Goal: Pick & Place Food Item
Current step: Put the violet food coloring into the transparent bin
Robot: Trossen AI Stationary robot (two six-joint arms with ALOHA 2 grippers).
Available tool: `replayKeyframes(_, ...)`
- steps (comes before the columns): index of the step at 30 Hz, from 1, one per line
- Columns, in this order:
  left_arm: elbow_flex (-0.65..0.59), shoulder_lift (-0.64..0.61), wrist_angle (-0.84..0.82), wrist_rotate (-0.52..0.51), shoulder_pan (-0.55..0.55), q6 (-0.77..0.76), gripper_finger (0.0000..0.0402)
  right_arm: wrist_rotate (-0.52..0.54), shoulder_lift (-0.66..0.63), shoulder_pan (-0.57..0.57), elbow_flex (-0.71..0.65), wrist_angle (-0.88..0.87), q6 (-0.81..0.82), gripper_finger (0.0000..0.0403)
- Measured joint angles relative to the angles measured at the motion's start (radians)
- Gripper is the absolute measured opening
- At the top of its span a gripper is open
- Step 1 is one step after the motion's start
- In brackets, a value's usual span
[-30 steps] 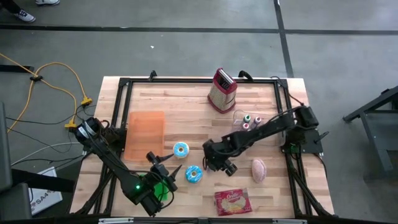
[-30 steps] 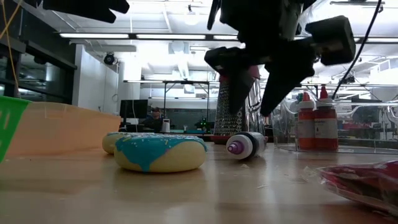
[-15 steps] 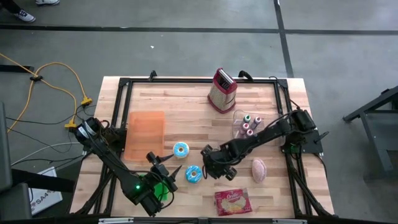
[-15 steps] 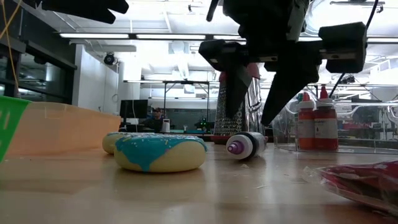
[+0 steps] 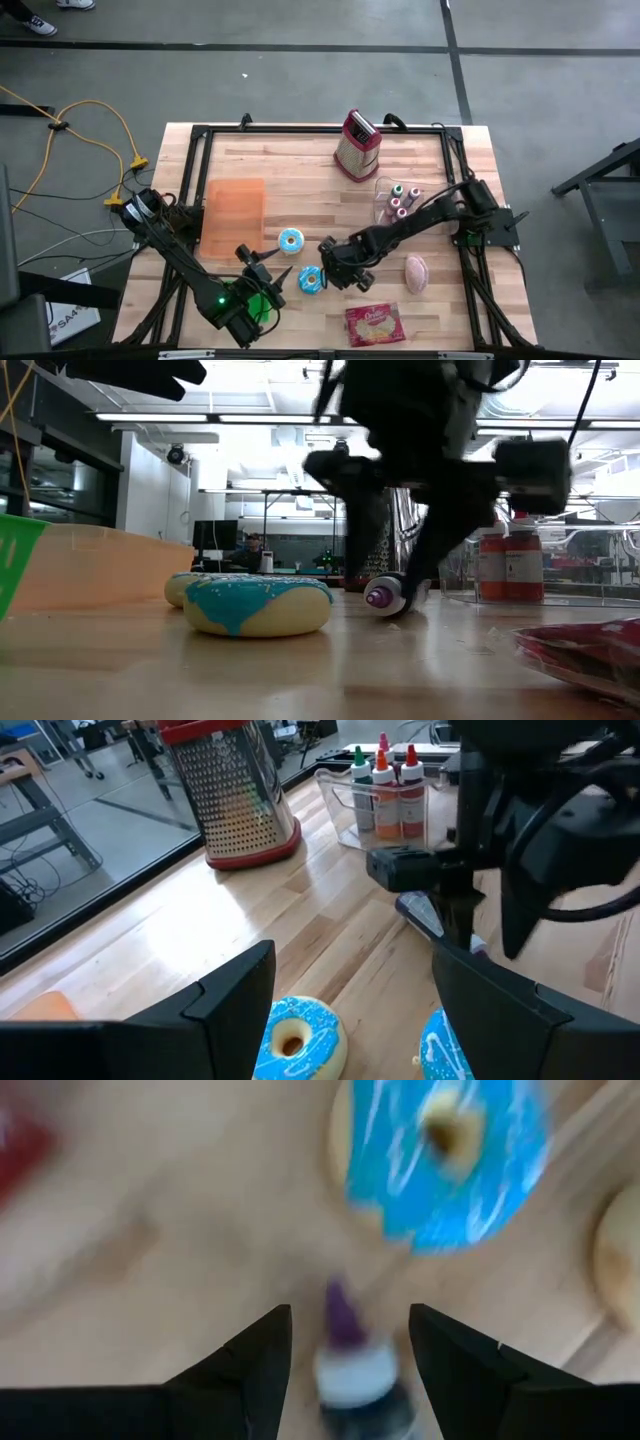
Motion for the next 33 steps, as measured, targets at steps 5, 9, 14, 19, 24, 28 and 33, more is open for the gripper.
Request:
replayKeyframes(5, 0.000, 0.000, 0.000, 0.006, 0.000, 0.001, 0.0262, 0.002, 0.031, -0.002, -0.002, -0.004, -0.009, 0.0191)
replayKeyframes(9, 0.000, 0.000, 0.000, 0.015, 0.000, 0.001, 0.0262, 0.009, 0.043, -0.007, -0.001, 0.005, -0.016, 0.0191)
replayKeyframes(14, 0.000, 0.000, 0.004, 0.016, 0.000, 0.007, 0.0262, 0.028, 0.043, -0.009, -0.002, 0.000, -0.018, 0.0191)
replayKeyframes(19, 0.000, 0.000, 0.004, 0.016, 0.000, 0.007, 0.0262, 0.054, 0.043, -0.008, -0.001, -0.039, -0.018, 0.0191)
replayKeyframes(24, 0.000, 0.000, 0.004, 0.015, 0.000, 0.007, 0.0262, 0.077, 0.042, -0.007, 0.000, -0.058, -0.018, 0.0191)
replayKeyframes(28, 0.000, 0.000, 0.004, 0.015, 0.000, 0.008, 0.0262, 0.096, 0.041, -0.006, 0.000, -0.081, -0.024, 0.0191)
replayKeyframes(33, 0.000, 0.000, 0.004, 0.014, 0.000, 0.009, 0.0262, 0.103, 0.041, -0.006, 0.000, -0.100, -0.025, 0.0191)
